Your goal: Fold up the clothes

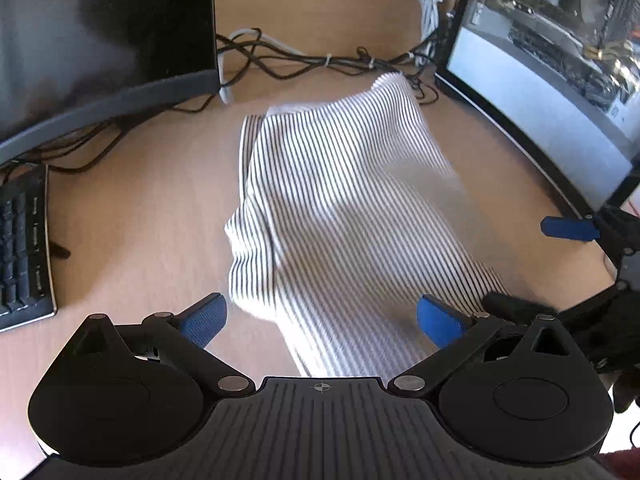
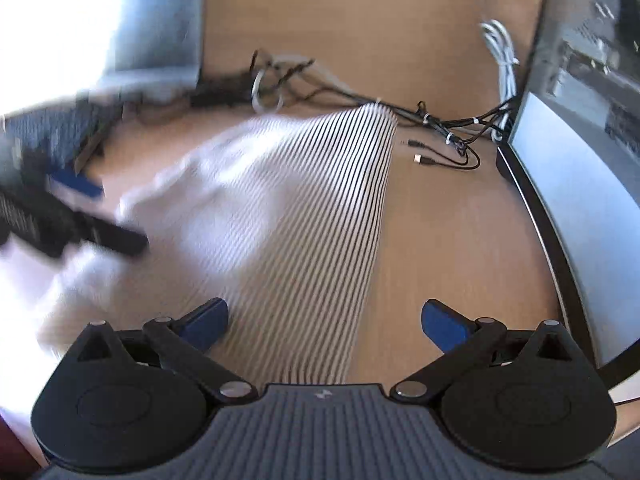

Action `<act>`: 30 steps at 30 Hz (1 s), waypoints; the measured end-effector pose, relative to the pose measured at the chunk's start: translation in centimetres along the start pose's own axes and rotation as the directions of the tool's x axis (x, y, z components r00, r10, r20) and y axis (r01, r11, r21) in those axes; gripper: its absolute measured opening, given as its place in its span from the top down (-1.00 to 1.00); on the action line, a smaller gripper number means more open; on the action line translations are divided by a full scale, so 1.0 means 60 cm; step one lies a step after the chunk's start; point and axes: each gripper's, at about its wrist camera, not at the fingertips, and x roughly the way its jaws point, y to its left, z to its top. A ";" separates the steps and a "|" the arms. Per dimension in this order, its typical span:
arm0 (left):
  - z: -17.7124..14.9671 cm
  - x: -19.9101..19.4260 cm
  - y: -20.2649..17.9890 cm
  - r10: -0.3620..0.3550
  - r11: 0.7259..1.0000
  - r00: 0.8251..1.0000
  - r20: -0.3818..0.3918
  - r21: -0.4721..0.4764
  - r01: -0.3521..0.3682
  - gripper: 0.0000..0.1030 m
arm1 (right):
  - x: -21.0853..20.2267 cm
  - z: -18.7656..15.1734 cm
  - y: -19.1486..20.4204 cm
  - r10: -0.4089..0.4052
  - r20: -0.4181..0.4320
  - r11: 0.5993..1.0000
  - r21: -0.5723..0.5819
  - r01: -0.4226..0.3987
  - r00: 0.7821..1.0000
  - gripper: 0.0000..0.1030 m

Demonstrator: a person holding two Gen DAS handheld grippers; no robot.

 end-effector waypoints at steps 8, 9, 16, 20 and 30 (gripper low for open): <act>-0.044 -0.009 0.002 0.034 0.986 0.999 0.004 0.162 -0.034 -1.00 | -0.056 0.017 0.008 0.167 -0.024 0.981 -0.101 -0.168 0.986 -0.28; -0.043 -0.014 0.016 0.033 0.991 0.999 0.005 0.126 -0.033 -1.00 | -0.069 0.023 0.019 0.228 -0.025 0.964 -0.135 -0.229 0.973 -0.28; -0.047 -0.049 0.105 0.075 0.995 0.997 0.029 -0.063 -0.073 -1.00 | -0.049 -0.005 0.140 0.321 -0.137 0.832 -0.433 -0.348 0.937 -0.49; -0.057 -0.073 0.108 -0.010 1.000 0.999 0.050 -0.011 0.011 -1.00 | -0.036 -0.025 0.174 0.218 -0.089 0.790 -0.569 -0.229 0.972 -0.44; -0.095 -0.065 0.024 -0.146 0.945 0.989 0.036 0.300 0.129 -1.00 | 0.004 0.028 0.044 0.418 -0.147 0.904 0.163 -0.395 0.896 -0.15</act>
